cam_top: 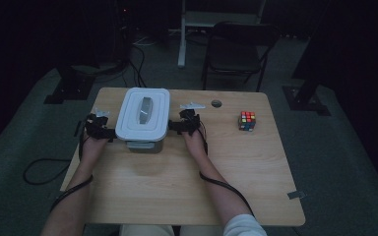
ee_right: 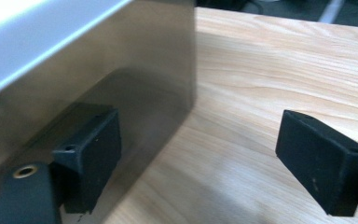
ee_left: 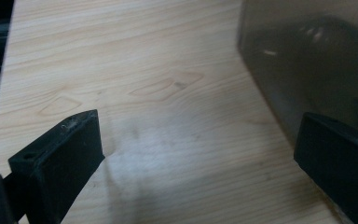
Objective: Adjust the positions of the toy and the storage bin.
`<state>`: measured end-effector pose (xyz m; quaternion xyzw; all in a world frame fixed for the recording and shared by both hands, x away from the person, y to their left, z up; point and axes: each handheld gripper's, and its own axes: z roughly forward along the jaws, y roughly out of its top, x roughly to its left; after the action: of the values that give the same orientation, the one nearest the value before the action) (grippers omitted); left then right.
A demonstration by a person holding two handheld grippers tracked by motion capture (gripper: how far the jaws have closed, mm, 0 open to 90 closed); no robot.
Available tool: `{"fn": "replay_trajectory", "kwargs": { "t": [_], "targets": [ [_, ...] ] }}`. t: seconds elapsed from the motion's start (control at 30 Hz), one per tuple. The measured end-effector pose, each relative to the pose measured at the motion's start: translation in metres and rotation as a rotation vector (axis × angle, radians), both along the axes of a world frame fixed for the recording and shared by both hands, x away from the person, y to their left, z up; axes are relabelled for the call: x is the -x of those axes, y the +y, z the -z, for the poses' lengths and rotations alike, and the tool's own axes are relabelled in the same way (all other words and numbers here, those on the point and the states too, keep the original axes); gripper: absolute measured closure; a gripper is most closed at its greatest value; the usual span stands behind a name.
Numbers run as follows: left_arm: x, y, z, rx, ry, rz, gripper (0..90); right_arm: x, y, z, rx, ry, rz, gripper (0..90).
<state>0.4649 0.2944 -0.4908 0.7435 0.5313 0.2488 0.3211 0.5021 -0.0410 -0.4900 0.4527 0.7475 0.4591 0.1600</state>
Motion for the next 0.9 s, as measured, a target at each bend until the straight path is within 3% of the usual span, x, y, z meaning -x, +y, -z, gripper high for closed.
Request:
{"fn": "replay_trajectory", "kwargs": {
  "t": [0.2,0.3,0.67,0.9],
  "targets": [
    [0.004,-0.009,0.002,0.028,0.009,0.024,1.9,0.000,-0.008,0.005,-0.039,0.023,-0.028,15.3],
    [0.005,-0.013,0.002,0.023,0.005,0.019,2.0,0.001,-0.012,0.005,-0.058,0.053,-0.042,15.8],
    [0.010,-0.022,-0.001,0.014,0.006,0.006,2.0,0.008,-0.017,0.002,-0.039,0.058,-0.081,17.2],
    [0.011,-0.032,-0.002,-0.009,0.005,0.026,2.1,0.014,-0.028,0.003,-0.041,0.058,-0.086,17.2]
  ]
}}
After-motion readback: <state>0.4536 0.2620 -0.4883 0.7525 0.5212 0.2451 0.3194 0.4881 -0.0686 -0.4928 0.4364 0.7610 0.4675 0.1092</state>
